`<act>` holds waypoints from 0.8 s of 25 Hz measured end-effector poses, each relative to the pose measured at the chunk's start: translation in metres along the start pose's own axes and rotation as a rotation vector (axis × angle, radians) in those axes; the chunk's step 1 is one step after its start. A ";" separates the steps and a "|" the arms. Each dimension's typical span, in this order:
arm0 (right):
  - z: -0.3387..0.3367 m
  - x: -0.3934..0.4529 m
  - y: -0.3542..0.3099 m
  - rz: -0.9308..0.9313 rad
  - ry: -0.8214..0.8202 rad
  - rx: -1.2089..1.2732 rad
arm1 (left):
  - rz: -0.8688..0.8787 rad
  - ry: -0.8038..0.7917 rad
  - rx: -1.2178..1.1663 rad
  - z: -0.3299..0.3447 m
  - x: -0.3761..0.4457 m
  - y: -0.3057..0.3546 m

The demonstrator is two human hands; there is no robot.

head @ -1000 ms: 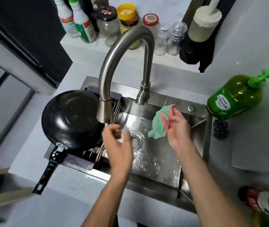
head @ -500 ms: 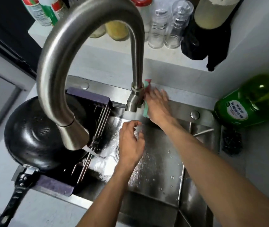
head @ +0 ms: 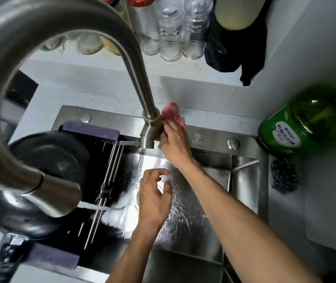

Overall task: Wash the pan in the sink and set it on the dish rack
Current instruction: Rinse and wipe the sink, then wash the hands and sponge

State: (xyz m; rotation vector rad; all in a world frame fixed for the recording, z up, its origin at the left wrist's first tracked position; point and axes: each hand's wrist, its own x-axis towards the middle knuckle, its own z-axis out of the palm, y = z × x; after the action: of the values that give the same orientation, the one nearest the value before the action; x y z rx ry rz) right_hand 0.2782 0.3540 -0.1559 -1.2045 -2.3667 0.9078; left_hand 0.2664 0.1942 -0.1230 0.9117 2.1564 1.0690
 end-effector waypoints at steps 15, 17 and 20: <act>-0.089 -0.031 0.097 0.462 -0.233 -0.313 | 0.023 -0.148 -0.022 0.008 -0.013 0.003; -0.102 -0.037 0.094 0.378 -0.190 -0.263 | 0.037 -0.161 -0.031 0.010 -0.017 0.004; -0.123 -0.092 0.086 0.329 0.091 -0.331 | 0.015 -0.202 -0.018 0.019 -0.026 0.010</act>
State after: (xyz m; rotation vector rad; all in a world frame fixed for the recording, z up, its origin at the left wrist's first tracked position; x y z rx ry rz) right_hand 0.4507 0.3652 -0.1237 -1.7613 -2.3475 0.5447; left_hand 0.2997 0.1872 -0.1198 0.9848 1.9749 0.9582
